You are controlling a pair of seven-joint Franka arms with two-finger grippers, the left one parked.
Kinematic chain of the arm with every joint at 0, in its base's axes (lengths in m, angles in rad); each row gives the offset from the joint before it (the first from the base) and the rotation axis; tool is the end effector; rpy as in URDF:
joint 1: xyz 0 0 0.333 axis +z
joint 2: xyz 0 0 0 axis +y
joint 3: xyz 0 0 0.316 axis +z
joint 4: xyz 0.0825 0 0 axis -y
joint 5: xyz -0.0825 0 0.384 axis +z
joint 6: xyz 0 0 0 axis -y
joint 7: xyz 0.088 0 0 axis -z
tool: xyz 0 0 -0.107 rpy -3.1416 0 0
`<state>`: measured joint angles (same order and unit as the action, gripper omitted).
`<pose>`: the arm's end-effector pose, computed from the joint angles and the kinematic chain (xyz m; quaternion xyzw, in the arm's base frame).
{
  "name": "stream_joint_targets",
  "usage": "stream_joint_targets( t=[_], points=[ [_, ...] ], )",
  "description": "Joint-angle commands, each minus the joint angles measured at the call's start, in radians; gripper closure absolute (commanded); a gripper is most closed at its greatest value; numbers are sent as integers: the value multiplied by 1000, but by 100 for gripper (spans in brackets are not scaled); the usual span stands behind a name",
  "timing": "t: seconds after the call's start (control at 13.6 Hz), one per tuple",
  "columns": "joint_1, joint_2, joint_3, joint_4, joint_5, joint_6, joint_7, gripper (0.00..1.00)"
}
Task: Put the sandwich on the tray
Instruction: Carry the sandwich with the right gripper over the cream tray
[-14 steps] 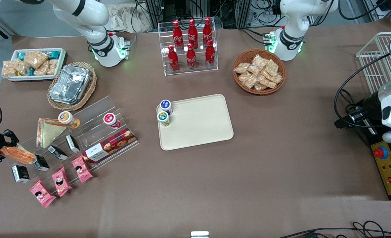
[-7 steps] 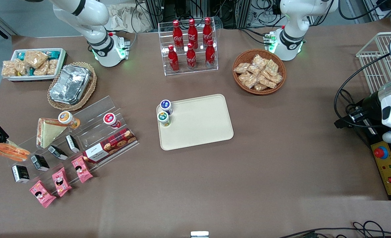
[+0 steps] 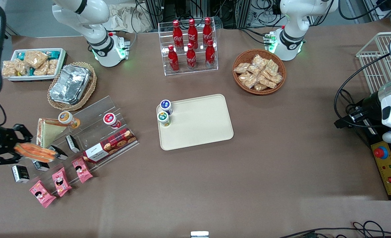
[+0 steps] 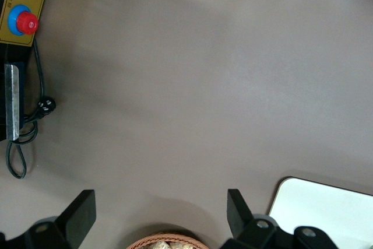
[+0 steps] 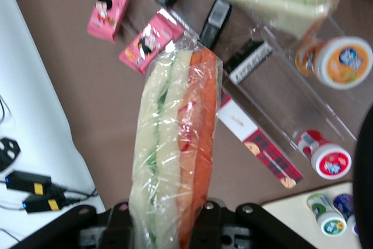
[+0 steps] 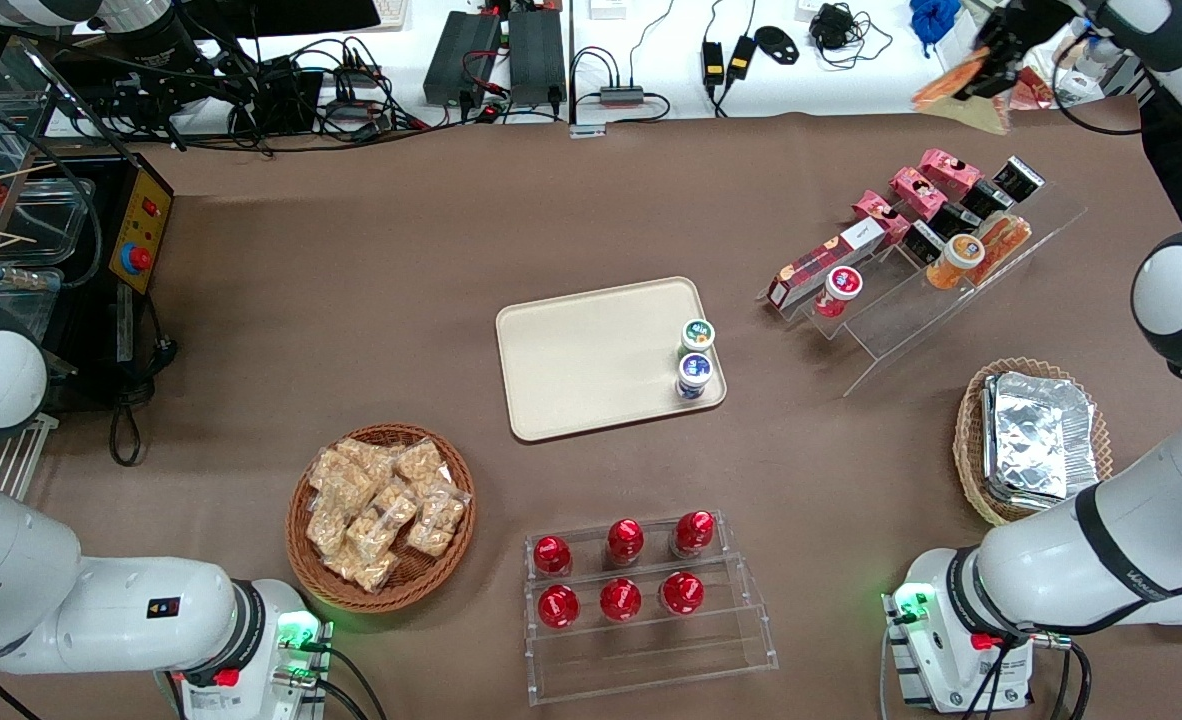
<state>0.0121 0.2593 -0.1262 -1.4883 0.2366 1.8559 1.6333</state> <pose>0.6511 -0.0469 0.5368 -0.6193 0.7769 0.0283 0.1096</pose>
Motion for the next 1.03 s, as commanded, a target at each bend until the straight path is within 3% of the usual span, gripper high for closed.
stream_joint_targets(
  t=[0.0,0.37,0.59,0.95],
  points=[
    [80,-17,-6,11,18,-21,37,100],
    [271,-12,-7,37,12,-1,48,100],
    [414,7,-9,37,-32,37,66,100],
    [558,109,-10,37,-40,173,383,100]
  ],
)
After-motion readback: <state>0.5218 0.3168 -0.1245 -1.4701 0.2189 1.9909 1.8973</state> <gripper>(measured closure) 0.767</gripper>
